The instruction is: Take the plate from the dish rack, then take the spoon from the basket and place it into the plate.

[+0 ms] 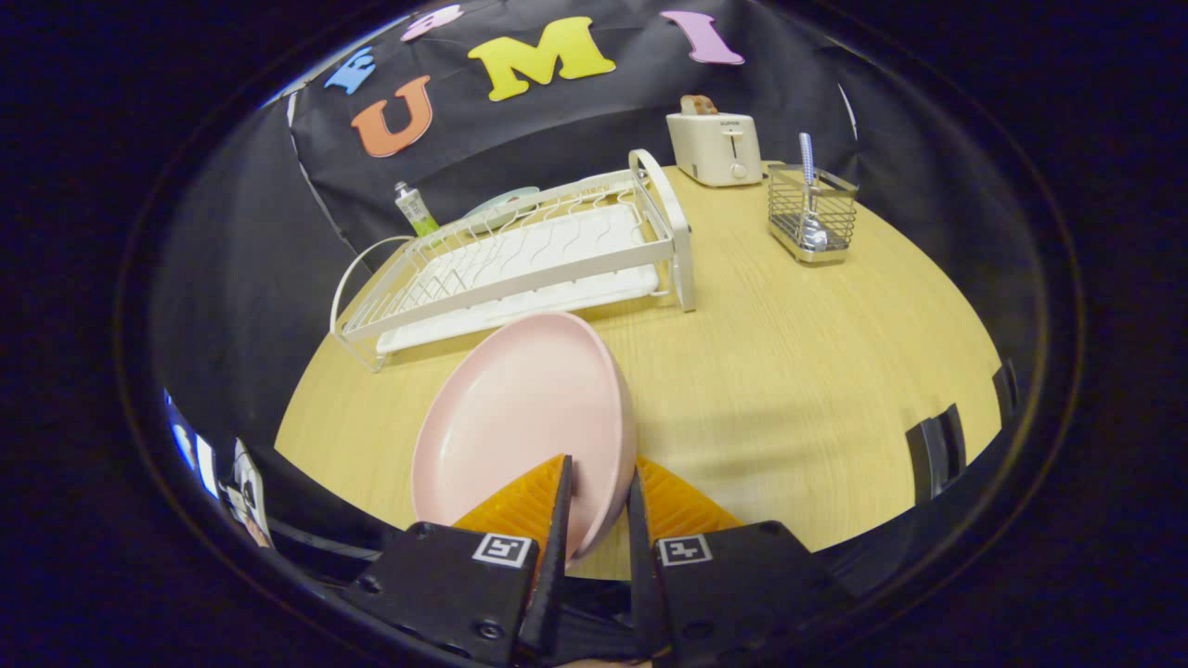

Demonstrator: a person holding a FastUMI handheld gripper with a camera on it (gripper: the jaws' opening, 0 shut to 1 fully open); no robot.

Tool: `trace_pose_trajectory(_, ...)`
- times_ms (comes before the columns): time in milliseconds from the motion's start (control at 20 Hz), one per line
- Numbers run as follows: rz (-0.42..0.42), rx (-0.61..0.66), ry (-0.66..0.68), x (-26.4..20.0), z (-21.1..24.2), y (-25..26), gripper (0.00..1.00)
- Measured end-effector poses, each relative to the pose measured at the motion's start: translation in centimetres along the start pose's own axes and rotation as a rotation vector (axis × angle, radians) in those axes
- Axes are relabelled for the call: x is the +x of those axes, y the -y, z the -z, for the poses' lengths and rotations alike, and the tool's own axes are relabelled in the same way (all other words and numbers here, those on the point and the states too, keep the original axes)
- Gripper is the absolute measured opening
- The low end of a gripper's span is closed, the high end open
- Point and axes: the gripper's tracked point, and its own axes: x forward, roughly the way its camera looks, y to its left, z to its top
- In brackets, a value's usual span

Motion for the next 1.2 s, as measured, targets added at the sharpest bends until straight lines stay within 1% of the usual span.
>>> trace_pose_trajectory(100, -0.005, 0.006, 0.005, 0.0, 0.0, 0.5, 0.37)
trace_pose_trajectory(200, 0.035, -0.002, 0.028, -0.1, -0.2, 1.9, 0.39)
trace_pose_trajectory(250, 0.048, 0.006, 0.054, -0.2, -0.7, 2.4, 0.40)
trace_pose_trajectory(300, 0.055, 0.015, 0.104, -0.1, -1.4, 2.7, 0.39)
trace_pose_trajectory(350, 0.046, 0.016, 0.153, -0.5, -2.3, 2.7, 0.42)
trace_pose_trajectory(450, 0.006, 0.023, 0.215, -1.7, -3.2, 2.5, 0.57)
trace_pose_trajectory(500, 0.002, 0.019, 0.245, -2.3, -3.9, 2.8, 0.64)
trace_pose_trajectory(600, 0.036, -0.022, 0.316, -3.5, -5.5, 4.0, 0.83)
trace_pose_trajectory(650, 0.060, -0.050, 0.359, -4.2, -6.5, 4.5, 0.87)
trace_pose_trajectory(750, 0.106, -0.096, 0.439, -5.6, -8.4, 5.8, 0.98)
trace_pose_trajectory(850, 0.138, -0.110, 0.478, -6.4, -9.9, 7.2, 0.99)
trace_pose_trajectory(1000, 0.150, -0.116, 0.520, -7.0, -12.8, 9.7, 0.99)
trace_pose_trajectory(1150, 0.187, -0.152, 0.596, -7.8, -17.5, 13.6, 0.99)
trace_pose_trajectory(1200, 0.192, -0.150, 0.596, -7.6, -18.4, 14.5, 0.99)
